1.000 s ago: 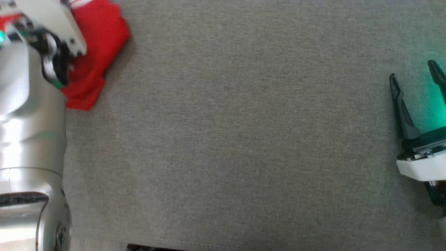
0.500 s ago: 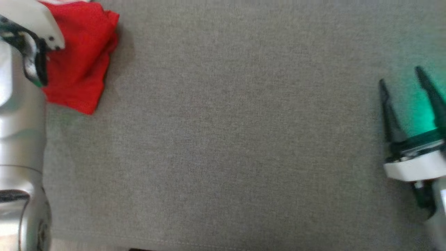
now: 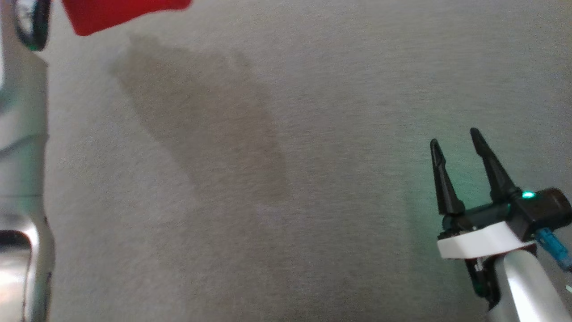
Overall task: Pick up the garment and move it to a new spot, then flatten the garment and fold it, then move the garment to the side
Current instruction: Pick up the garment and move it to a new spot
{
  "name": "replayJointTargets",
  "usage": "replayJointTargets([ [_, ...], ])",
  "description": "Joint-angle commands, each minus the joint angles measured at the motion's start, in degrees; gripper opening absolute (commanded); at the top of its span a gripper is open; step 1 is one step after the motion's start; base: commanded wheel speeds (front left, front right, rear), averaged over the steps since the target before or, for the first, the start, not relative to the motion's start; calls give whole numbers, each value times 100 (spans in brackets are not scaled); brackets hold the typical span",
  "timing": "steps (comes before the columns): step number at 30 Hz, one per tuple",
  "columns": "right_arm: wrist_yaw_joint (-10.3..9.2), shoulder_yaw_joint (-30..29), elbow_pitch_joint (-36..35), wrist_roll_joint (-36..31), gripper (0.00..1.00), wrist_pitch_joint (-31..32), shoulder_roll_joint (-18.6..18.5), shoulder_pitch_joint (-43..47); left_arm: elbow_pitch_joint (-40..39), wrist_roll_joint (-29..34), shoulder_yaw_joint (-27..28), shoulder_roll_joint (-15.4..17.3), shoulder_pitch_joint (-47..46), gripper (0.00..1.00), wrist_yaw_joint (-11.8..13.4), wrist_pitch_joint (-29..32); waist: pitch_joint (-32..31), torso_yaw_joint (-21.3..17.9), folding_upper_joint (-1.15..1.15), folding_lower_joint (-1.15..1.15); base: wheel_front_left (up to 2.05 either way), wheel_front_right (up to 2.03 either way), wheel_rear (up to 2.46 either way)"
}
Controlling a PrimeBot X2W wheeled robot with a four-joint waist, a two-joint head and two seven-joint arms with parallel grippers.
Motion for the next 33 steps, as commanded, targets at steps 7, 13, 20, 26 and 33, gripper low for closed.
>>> replayJointTargets([
  [7, -4, 150, -243, 116, 100, 3, 308, 90, -1199, -195, -630, -198, 219, 0, -164, 344, -576, -1493, 0, 1, 0, 0, 0],
  [13, -4, 302, -284, 179, 100, 3, 440, 30, -1261, 63, -1859, -491, 1168, 0, -213, 19, -281, -2005, 0, 1, 0, 0, 0],
  [20, -4, 479, -269, 310, 100, 2, 550, -188, -173, 97, -2947, -997, 2869, 0, -121, -1034, 165, -2304, 0, 1, 0, 0, 0],
  [26, -4, 344, -180, 301, 100, 2, 571, -88, 312, -145, -3149, -1275, 3501, 100, 265, -1891, 21, -2041, 0, 1, 0, 0, 0],
  [33, -4, 37, -38, 231, 100, 2, 502, 354, -46, -775, -2961, -1321, 4199, 100, 1043, -2726, -778, -1334, 0, 1, 0, 0, 0],
])
